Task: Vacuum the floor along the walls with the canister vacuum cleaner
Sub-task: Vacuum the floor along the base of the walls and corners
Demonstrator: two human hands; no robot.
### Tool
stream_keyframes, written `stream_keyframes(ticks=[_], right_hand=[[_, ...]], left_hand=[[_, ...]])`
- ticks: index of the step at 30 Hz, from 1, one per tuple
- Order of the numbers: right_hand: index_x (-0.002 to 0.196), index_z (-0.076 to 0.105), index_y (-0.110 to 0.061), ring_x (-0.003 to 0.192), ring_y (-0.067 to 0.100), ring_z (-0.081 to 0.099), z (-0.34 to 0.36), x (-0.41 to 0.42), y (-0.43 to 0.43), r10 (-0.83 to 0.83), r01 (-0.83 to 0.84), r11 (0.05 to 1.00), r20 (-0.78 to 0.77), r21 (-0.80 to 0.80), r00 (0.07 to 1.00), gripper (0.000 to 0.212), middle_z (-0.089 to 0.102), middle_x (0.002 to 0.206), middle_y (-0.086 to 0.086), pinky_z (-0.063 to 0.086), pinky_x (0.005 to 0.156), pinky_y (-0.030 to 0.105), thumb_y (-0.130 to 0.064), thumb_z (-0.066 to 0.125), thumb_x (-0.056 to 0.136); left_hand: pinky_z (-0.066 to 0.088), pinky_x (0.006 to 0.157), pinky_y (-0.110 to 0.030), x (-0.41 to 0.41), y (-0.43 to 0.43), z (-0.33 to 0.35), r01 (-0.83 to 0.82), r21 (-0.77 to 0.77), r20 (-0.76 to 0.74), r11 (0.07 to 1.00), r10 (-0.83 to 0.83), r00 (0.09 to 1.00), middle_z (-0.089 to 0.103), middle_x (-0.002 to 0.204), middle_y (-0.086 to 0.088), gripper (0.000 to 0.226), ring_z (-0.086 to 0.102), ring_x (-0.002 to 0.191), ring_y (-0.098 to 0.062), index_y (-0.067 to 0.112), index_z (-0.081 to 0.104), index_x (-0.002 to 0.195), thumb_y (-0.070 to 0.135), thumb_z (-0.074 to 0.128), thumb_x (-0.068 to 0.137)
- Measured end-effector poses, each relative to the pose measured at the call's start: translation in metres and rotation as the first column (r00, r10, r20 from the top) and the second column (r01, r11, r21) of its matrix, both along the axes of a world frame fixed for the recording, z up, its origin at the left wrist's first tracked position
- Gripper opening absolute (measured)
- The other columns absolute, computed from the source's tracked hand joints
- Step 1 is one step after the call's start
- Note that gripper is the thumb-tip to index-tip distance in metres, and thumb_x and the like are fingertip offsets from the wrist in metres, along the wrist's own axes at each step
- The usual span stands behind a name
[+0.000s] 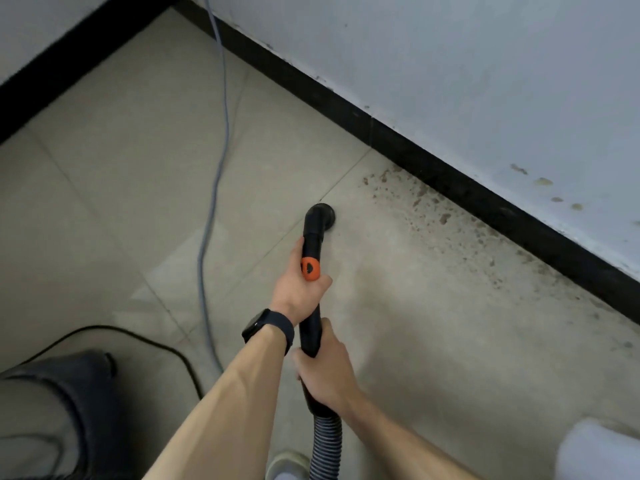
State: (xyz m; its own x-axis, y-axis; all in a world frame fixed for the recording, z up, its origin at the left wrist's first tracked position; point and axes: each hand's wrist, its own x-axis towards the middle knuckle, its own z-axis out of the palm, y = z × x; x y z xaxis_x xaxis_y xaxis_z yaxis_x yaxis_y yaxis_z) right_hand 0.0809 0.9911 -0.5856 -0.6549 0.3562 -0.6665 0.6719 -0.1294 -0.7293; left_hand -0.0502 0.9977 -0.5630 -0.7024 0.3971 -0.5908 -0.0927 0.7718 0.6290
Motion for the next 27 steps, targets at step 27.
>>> stream_keyframes(ticks=[27], right_hand=[[0.092,0.053,-0.021,0.057,0.018,0.06,-0.021,0.003,0.036,-0.273,0.265,0.959,0.083,0.096,0.958,0.015,0.069,0.082,0.014,0.054,0.056,0.036,-0.025,0.061,0.079]], left_hand=[[0.048,0.06,-0.03,0.008,0.06,-0.028,0.111,0.077,0.036,0.991,-0.114,0.993,0.05,0.071,-0.001,0.093,0.056,0.064,-0.02,0.044,0.004,0.154,0.02,0.06,0.084]])
